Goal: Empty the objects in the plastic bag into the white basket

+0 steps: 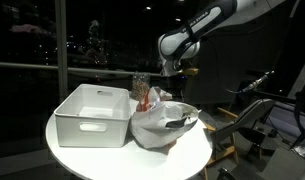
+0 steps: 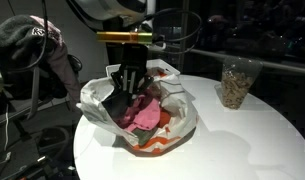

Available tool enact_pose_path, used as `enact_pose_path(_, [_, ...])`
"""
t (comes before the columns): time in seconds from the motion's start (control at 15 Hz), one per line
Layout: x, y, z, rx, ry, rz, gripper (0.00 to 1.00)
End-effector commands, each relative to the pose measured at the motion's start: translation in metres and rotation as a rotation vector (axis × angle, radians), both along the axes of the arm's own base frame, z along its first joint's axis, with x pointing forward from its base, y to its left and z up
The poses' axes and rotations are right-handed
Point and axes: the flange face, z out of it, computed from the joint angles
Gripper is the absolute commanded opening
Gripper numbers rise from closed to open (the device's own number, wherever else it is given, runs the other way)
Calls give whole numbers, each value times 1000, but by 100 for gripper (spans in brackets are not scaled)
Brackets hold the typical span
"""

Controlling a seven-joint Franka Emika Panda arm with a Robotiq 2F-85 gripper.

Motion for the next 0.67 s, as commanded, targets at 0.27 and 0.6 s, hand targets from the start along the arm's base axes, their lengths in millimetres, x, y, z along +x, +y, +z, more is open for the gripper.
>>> enact_pose_path(0.27, [0,-1,91,-287,-219,10,3])
enact_pose_path(0.6, [-1,4,102,-388,-446,36,3])
